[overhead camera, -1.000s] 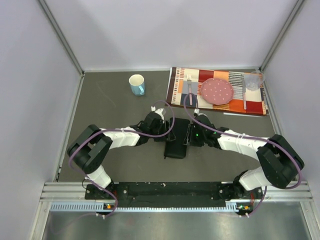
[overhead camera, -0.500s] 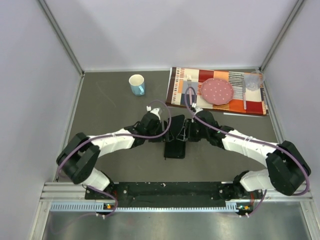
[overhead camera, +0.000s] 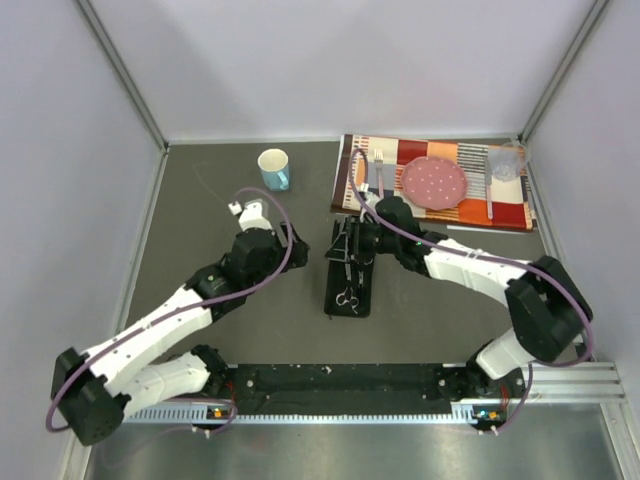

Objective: Sort the hair-cutting tools
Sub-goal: Open the hairdressing tool bag at the center of the board.

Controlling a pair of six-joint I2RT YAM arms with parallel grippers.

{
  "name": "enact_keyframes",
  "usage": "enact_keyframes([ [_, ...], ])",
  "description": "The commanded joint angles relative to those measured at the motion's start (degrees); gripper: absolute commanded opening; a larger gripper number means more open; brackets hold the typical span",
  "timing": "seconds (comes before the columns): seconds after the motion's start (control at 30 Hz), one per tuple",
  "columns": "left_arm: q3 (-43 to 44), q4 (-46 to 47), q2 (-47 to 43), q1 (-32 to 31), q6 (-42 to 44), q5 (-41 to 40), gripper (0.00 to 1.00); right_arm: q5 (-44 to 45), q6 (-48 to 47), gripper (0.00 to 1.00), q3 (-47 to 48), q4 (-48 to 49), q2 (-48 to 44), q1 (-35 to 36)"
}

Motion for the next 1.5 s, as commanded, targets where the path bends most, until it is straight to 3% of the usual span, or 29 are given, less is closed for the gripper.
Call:
enact_keyframes([
  [0.0, -2.13, -3.52, -6.83, -0.02, -0.74, -6.98, 0.84, -5.66, 0.9, 0.43, 6.59, 6.55, 7.68, 1.62],
  [0.17, -3.01, -4.93, -9.04, 0.25, -0.3, -6.29, 0.86, -5.41, 2.48, 0.42, 11.25, 6.65, 13.77, 3.2],
  [0.37, -3.8, -4.93, -7.81, 0.86, 0.49, -1.9, 0.87, -0.5, 1.69, 0.43, 13.98, 2.61, 14.04, 3.38],
  [0.53, -8.19, 4.81, -4.83, 1.57, 3.56, 8.82, 0.88, 3.64, -1.55, 0.46, 16.17, -1.26, 11.4, 3.29],
  [0.67, -11.62, 15.43, -1.32, 1.57, 4.8, 24.09, 0.88, 5.49, -2.7, 0.47, 18.02, -3.72, 10.96, 3.21],
  [0.77, -13.47, 20.73, 0.18, 1.57, 5.15, 27.02, 0.88, 5.49, -2.97, 0.47, 19.17, -4.34, 11.57, 3.12],
  [0.93, -12.59, 17.23, 3.34, 1.65, 5.33, 20.89, 0.83, 9.08, -2.97, 0.46, 17.95, -7.05, 8.52, 2.77],
  [1.17, -13.03, 14.23, 5.55, 2.01, 4.27, 13.67, 0.61, 18.67, -3.94, 0.44, 8.2, -16.71, -3.52, 2.76],
  [1.33, -13.56, 13.18, 6.86, 2.53, 4.97, 11.91, 0.48, 18.95, -3.85, 0.37, -2.69, -18.58, -7.49, 2.77],
  [1.47, -14.44, 13.44, 8.44, 2.53, 4.71, 10.95, 0.38, 18.58, -4.55, 0.27, -6.31, -17.7, -5.13, 2.77],
])
